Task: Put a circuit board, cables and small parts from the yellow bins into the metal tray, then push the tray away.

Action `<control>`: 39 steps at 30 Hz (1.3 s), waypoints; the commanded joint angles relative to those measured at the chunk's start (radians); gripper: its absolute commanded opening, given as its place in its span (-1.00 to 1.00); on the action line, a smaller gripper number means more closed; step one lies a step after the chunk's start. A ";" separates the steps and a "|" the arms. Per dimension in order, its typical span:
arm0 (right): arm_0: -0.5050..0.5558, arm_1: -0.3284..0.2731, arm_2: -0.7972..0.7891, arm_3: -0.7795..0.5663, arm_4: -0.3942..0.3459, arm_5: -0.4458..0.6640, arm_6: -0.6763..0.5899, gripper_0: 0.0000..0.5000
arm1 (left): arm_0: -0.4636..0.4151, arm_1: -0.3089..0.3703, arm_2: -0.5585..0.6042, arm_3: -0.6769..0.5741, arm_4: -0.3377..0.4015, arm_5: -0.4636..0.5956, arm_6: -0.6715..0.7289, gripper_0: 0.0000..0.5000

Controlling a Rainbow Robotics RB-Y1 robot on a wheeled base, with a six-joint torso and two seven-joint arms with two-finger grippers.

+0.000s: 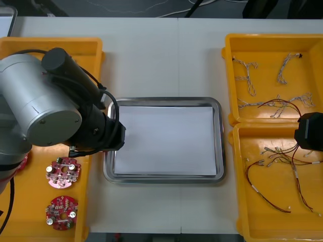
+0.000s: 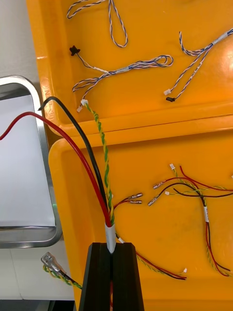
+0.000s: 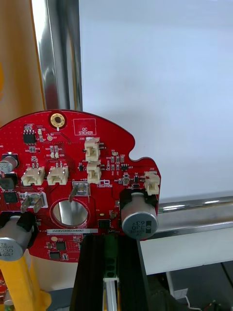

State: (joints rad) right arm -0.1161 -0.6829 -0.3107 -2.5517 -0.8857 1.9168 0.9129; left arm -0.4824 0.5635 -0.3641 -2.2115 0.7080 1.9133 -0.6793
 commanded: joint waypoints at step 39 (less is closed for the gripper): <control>0.013 -0.035 0.008 -0.028 0.005 0.003 -0.025 -1.00 | -0.160 -0.063 -0.346 0.145 -0.085 -0.158 0.158 -1.00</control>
State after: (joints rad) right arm -0.1157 -0.6832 -0.3107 -2.5519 -0.8857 1.9168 0.9129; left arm -0.6140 0.5285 -0.6853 -2.0609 0.6460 1.7653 -0.5996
